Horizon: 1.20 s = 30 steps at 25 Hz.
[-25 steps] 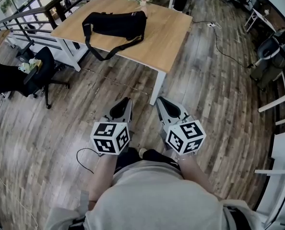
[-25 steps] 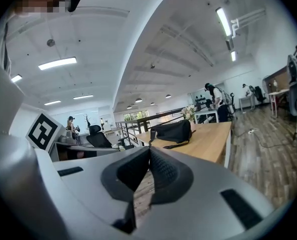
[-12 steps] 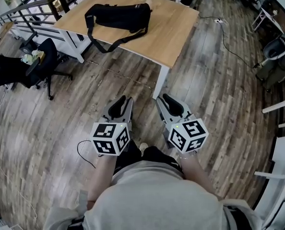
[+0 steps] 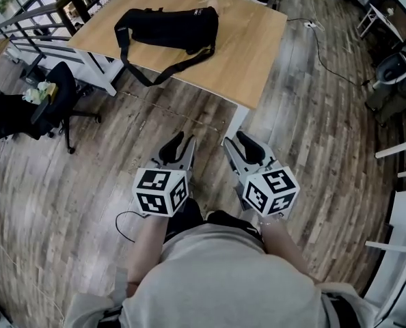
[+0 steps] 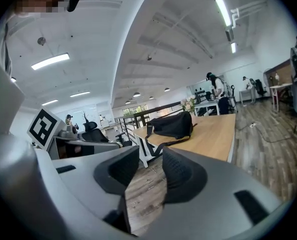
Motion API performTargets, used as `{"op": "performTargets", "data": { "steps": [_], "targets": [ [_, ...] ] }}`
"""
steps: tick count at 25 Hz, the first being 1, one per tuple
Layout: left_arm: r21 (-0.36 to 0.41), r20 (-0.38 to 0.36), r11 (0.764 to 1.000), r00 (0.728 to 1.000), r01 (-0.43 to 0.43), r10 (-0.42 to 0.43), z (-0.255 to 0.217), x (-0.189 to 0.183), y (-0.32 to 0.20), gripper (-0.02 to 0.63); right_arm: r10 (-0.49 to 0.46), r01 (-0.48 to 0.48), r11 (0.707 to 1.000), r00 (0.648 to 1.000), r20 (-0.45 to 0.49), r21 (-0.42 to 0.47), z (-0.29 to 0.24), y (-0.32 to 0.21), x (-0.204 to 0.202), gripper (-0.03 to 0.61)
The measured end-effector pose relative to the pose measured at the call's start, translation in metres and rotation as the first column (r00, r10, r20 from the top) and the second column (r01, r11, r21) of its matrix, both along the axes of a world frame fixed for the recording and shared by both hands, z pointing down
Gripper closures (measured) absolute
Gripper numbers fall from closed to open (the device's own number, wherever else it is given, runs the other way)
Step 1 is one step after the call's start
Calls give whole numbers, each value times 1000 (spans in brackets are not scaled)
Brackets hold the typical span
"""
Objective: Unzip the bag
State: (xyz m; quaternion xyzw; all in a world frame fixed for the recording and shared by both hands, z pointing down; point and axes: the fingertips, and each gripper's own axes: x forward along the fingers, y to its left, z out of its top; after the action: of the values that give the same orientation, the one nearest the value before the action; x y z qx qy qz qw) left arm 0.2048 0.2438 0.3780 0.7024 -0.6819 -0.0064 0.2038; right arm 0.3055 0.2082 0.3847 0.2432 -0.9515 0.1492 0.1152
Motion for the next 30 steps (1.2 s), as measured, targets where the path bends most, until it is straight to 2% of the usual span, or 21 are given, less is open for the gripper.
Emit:
{"op": "performTargets", "data": {
  "steps": [2,7,10,17,21,25,30],
  "targets": [
    [-16,-16,999,999,-34,34,4,-20,-15,514,-7,7,1000,1000,-16,8,0,-14,-22,436],
    [-23,-6,999,999,-42,42,-1,-85,-50,514,20,-19,1000,1000,-23,16,-6,-49,-74,433],
    [-18,-1,996,997,-82,82,-4,-109,-69,514,35,-35,999,999,-27,20,-7,-64,-100,430],
    [-10,36,980,979,-201,201,-8,-129,-101,514,81,-80,996,996,-25,24,-7,-86,-143,419],
    [-6,25,978,978,-208,208,-7,-141,-111,514,79,-78,997,996,-40,18,-3,-93,-159,419],
    [-2,-22,972,972,-234,234,2,-148,-116,515,66,-65,998,997,-48,7,2,-103,-174,417],
    [-20,-2,976,976,-216,216,11,-164,-124,515,29,-29,1000,998,-49,2,6,-117,-198,416]
  ]
}}
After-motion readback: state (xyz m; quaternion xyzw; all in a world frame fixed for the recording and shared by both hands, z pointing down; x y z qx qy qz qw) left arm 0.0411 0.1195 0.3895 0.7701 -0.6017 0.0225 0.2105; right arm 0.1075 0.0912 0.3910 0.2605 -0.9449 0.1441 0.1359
